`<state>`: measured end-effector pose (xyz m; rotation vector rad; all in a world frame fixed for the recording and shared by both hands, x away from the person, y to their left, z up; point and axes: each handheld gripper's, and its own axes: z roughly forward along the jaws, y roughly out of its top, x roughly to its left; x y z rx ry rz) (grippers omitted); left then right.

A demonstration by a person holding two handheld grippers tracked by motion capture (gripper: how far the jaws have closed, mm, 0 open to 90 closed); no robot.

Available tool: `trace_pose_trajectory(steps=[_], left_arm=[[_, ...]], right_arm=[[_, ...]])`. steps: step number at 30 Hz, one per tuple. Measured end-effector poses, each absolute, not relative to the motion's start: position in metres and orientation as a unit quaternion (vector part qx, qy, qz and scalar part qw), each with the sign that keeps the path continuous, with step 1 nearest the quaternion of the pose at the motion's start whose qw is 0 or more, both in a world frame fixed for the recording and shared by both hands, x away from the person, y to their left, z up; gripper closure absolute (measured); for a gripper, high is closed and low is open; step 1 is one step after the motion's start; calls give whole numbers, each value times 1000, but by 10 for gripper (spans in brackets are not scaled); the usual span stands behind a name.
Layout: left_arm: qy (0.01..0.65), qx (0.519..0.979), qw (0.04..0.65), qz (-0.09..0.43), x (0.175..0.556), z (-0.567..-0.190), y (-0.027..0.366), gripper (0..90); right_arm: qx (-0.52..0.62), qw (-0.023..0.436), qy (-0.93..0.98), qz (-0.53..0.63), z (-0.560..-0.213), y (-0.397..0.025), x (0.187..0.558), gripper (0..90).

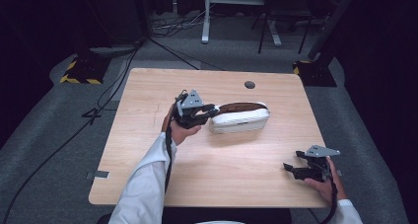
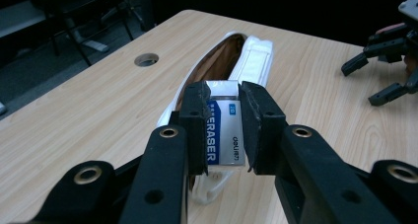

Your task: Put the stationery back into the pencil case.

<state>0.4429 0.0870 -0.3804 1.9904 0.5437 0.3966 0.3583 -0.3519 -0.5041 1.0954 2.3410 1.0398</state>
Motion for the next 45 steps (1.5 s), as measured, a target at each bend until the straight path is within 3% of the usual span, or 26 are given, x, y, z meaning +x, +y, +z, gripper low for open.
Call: trace_pose_trajectory(steps=[29, 45], left_arm=[[209, 841, 478, 146, 479, -384, 35, 730], [225, 853, 450, 137, 503, -405, 20, 729]], right_arm=[[386, 175, 828, 367, -504, -352, 357, 219], [386, 175, 828, 367, -504, -352, 357, 219]])
